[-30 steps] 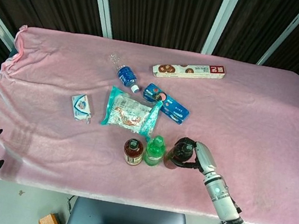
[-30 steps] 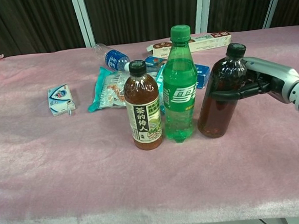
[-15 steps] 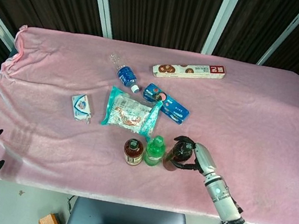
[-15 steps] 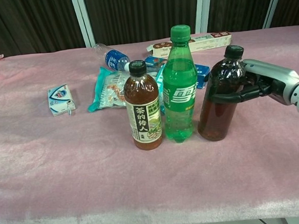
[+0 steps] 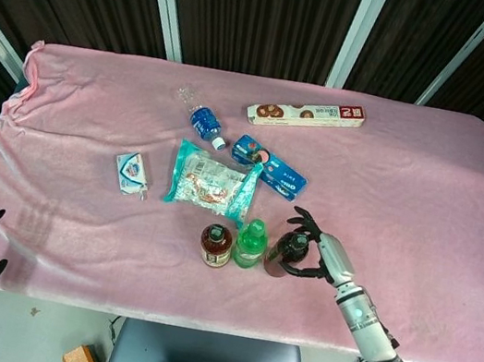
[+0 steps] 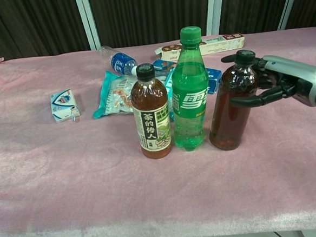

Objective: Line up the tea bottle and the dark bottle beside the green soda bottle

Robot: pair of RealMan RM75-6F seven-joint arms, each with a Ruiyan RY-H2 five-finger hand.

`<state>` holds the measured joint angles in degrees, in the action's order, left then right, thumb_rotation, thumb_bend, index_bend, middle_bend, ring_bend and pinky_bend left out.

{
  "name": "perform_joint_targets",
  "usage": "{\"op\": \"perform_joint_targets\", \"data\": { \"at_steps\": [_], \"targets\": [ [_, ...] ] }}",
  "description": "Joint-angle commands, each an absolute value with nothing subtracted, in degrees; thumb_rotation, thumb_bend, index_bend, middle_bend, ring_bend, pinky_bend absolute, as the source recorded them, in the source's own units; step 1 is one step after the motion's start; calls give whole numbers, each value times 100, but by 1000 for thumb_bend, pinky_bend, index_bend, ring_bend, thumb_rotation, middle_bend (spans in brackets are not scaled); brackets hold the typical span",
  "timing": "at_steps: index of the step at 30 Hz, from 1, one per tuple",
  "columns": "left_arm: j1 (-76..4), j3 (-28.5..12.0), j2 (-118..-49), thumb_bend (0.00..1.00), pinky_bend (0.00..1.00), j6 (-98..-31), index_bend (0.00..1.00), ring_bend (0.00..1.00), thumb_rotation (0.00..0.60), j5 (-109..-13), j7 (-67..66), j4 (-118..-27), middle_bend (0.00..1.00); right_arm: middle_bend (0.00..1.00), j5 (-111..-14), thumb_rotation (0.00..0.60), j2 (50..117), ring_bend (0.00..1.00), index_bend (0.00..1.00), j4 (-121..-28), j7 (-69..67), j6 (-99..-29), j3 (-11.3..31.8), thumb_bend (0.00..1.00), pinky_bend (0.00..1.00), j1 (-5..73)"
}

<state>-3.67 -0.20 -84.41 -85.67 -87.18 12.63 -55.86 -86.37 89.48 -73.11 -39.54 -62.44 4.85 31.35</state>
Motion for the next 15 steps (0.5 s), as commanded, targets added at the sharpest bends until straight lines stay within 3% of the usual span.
{"op": "perform_joint_targets", "data": {
  "at_steps": [1,9,13,15],
  "targets": [
    [-359,-19,-8442,296,0,-8596,0,0,600,-8732,1246,-5592,72,255,-8791,600,8730,279,0,-7512,-3835,-6611,450,298,479,2974],
    [-302,-20,-8407,296,0,-8795,0,0,600,-8798,1159,-5669,71,159,-9394,600,7752,187,0,-8216,-3229,-7888,151,298,410,2324],
    [-228,-25,-8344,297,0,-9063,0,0,600,-8883,1015,-5803,71,21,-9456,600,6764,36,0,-8718,-1723,-8136,-289,298,250,1789],
    [-208,-29,-8302,297,0,-9185,0,0,600,-8936,935,-5897,71,0,-9268,600,6424,0,0,-8981,-964,-8212,-423,298,143,1508]
  ]
}}
